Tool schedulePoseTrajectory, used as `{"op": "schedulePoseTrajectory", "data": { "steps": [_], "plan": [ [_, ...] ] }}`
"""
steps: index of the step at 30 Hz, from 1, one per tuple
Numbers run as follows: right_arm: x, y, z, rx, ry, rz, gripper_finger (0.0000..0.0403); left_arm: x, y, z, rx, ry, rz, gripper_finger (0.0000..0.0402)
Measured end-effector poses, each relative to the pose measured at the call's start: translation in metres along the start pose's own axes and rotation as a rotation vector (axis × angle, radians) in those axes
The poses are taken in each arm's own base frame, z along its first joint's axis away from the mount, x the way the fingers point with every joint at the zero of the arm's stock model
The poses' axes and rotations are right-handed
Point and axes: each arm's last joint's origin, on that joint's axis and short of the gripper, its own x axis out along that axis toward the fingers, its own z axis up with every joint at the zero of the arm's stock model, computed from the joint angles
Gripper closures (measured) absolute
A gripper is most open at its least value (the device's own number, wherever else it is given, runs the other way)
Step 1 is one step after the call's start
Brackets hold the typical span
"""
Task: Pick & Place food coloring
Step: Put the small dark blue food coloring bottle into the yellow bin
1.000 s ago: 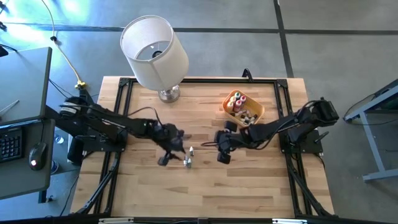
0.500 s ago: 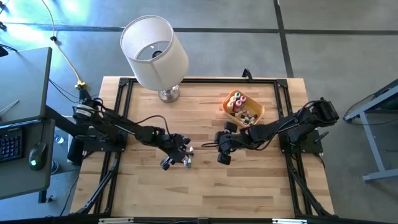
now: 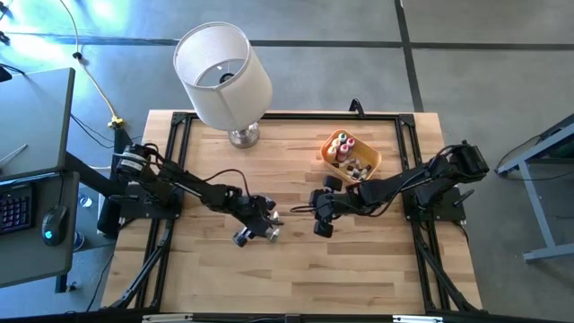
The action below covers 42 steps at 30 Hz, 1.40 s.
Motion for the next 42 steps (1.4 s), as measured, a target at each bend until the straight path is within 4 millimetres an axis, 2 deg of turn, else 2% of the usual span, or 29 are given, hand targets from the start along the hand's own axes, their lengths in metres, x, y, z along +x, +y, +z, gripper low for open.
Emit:
{"op": "schedulePoseTrajectory", "data": {
  "steps": [6, 19, 31, 36, 39, 42],
  "plan": [
    [0.0, 0.0, 0.0, -0.002, 0.0, 0.0, 0.027, 0.0, 0.0, -0.001, -0.144, 0.009, -0.001, 0.0237],
    [0.0, 0.0, 0.0, -0.002, 0.001, 0.0, 0.027, 0.0, -0.002, -0.004, -0.237, 0.053, -0.006, 0.0241],
    [0.0, 0.0, 0.0, 0.001, 0.001, 0.0, 0.027, 0.0, -0.001, -0.005, -0.269, 0.056, 0.019, 0.0351],
    [-0.007, -0.001, -0.001, 0.064, 0.04, 0.057, 0.027, -0.002, 0.01, 0.012, -0.262, 0.046, 0.117, 0.0347],
    [-0.023, -0.003, -0.004, 0.122, 0.108, 0.11, 0.027, -0.007, 0.025, 0.034, -0.247, -0.002, 0.255, 0.0336],
    [-0.044, -0.008, -0.013, 0.193, 0.2, 0.079, 0.027, -0.014, 0.039, 0.056, -0.201, -0.024, 0.387, 0.0333]
  ]
}}
